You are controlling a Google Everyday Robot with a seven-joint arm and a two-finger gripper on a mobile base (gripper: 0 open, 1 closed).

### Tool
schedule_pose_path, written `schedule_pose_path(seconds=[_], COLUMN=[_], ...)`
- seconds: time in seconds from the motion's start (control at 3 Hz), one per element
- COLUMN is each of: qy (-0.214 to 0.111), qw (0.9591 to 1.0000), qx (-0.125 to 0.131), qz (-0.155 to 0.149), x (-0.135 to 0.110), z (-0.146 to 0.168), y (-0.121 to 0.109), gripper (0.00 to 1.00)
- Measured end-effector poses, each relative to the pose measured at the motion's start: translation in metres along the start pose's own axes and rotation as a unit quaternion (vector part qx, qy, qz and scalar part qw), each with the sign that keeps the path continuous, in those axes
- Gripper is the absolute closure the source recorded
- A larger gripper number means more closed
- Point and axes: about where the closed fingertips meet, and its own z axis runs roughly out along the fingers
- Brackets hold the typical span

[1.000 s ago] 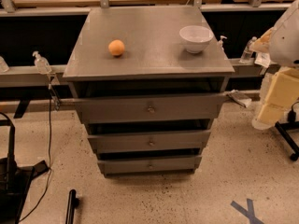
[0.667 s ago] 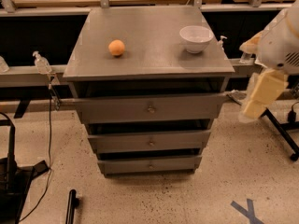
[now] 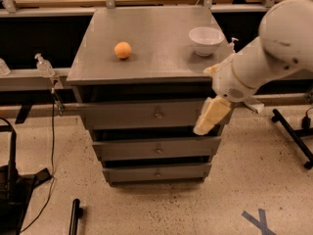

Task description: Open top drawer

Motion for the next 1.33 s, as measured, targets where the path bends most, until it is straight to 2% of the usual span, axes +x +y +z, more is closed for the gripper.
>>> schedule_pose_path(seconds=[0.33, 0.67, 1.0, 1.33], qy=[-0.021, -0.013, -0.039, -0.055], qw=[0.9992, 0.9997, 0.9991, 0.9984], qx=[0.033, 0.022, 0.013, 0.01], qz=[-0.003, -0.004, -0.013, -0.012], x=[-0.014, -0.01, -0.021, -0.012], z=[0.007, 0.003, 0.028, 0.07], y=[-0.016, -0.01, -0.01, 0.002], gripper=[0.0, 0.0, 0.0, 0.0])
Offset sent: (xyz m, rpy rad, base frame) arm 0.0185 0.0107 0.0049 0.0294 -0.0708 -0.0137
